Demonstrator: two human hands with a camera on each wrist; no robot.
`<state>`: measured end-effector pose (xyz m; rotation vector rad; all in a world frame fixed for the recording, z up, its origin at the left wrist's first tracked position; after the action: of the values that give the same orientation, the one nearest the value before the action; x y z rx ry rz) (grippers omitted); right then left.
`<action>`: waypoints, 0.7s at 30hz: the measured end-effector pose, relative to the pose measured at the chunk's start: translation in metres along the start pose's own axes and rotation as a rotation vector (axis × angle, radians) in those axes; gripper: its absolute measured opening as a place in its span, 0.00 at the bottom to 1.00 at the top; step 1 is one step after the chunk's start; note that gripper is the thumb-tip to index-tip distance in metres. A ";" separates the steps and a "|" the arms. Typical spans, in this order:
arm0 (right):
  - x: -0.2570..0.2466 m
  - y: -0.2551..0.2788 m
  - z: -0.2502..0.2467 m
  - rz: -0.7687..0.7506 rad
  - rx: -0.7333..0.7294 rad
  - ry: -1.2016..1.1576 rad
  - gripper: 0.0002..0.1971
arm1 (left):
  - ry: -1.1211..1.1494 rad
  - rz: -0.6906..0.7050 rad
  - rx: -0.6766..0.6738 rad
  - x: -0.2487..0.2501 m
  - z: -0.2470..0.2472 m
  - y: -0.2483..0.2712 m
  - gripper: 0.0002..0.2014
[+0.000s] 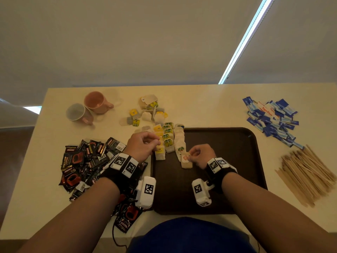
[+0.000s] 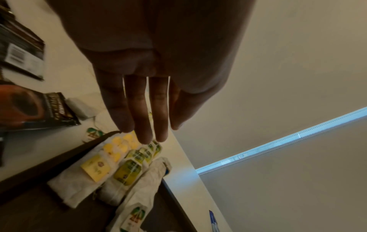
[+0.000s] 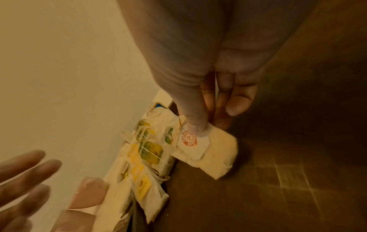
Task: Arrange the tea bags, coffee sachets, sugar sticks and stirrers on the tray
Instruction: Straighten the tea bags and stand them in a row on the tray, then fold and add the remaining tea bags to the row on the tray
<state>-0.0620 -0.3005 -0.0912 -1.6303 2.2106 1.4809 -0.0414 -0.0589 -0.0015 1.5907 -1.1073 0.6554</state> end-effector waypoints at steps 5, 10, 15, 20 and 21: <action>0.001 -0.002 0.013 0.080 0.059 -0.107 0.05 | 0.035 -0.084 0.008 -0.021 -0.006 -0.006 0.06; 0.000 -0.002 0.012 0.078 0.073 -0.106 0.08 | 0.025 -0.133 0.021 -0.030 -0.012 -0.011 0.04; 0.007 -0.001 0.007 0.065 0.032 -0.048 0.13 | -0.150 -0.272 0.116 -0.053 -0.048 -0.038 0.02; 0.010 0.001 0.000 0.041 0.047 0.049 0.13 | -0.292 -0.408 0.204 -0.061 -0.099 -0.083 0.02; 0.008 0.003 -0.001 0.035 0.047 0.066 0.12 | -0.331 -0.415 0.208 -0.060 -0.106 -0.093 0.04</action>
<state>-0.0673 -0.3075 -0.0931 -1.6592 2.3005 1.3917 0.0290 0.0638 -0.0596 2.0864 -0.9173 0.2389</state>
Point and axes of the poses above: each hand's wrist, its own y-axis away from the middle knuckle, its own z-axis out of the palm, x = y × z, the point moved 10 cm from there along -y, towards the middle knuckle, and after that the axes turned 4 degrees about y, right-handed, at the moved point
